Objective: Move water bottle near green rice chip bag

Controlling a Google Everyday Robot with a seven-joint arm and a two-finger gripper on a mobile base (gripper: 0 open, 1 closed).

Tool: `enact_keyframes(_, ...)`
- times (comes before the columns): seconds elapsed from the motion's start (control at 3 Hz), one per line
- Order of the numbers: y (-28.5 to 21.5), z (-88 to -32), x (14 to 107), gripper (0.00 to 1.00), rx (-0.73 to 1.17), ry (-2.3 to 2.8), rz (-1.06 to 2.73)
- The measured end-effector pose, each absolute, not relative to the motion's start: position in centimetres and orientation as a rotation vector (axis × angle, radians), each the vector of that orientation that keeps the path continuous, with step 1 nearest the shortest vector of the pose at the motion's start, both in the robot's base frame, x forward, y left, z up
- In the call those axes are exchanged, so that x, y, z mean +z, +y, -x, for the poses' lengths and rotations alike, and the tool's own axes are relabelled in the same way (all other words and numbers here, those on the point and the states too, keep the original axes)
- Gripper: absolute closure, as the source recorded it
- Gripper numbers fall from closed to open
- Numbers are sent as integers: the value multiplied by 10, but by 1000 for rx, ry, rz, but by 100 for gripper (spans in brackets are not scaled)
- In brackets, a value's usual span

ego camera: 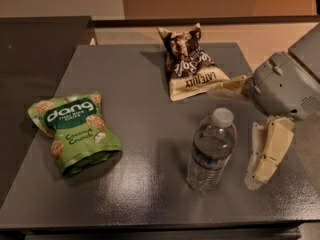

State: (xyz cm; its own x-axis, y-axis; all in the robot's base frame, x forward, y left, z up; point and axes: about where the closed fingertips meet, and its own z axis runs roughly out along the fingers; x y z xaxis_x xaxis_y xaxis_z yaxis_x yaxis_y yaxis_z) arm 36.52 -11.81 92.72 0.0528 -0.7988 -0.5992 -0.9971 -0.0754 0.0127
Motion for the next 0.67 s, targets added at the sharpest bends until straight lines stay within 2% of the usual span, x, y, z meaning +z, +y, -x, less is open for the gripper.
enact_keyframes(0.33,-110,-360,930,11,740,1764,1906)
enact_keyframes(0.67,-102,-354,934,29,797,1715,1896)
